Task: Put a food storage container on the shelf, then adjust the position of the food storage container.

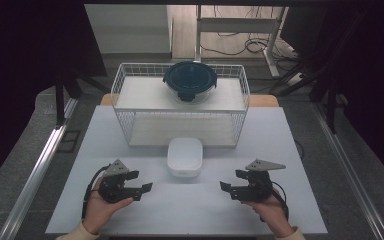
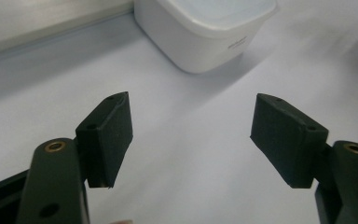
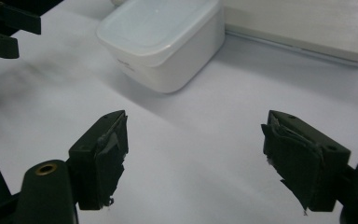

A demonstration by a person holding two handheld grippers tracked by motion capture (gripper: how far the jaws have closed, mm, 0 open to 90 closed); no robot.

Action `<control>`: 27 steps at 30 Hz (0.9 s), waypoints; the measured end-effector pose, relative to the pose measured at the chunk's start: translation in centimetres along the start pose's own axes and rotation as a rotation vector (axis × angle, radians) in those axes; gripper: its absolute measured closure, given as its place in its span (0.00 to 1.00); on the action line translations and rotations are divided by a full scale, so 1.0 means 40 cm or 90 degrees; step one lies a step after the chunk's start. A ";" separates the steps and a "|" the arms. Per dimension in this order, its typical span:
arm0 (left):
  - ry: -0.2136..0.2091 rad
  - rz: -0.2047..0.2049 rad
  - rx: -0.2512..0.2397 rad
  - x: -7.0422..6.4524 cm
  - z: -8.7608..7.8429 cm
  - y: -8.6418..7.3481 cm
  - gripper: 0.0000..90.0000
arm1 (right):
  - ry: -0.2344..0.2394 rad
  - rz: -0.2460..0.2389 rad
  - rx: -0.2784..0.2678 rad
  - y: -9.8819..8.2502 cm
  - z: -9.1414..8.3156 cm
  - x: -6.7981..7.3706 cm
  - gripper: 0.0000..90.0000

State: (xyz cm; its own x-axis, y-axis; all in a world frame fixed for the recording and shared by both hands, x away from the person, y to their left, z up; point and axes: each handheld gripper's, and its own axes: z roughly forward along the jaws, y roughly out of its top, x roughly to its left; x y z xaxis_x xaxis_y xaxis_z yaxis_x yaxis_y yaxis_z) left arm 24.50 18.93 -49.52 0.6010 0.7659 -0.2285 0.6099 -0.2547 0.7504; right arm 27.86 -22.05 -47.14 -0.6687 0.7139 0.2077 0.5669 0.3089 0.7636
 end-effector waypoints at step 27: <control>0.015 -0.007 -0.015 0.024 -0.004 0.017 0.37 | -0.015 0.006 0.019 -0.010 0.002 -0.007 0.25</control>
State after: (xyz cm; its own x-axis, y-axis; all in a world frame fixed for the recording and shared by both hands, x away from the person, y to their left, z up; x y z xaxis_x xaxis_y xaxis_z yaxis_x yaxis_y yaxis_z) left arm 25.41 19.58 -49.10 0.5818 0.7821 -0.2233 0.6040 -0.2316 0.7626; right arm 27.87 -22.31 -47.55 -0.6519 0.7315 0.1996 0.5870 0.3202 0.7436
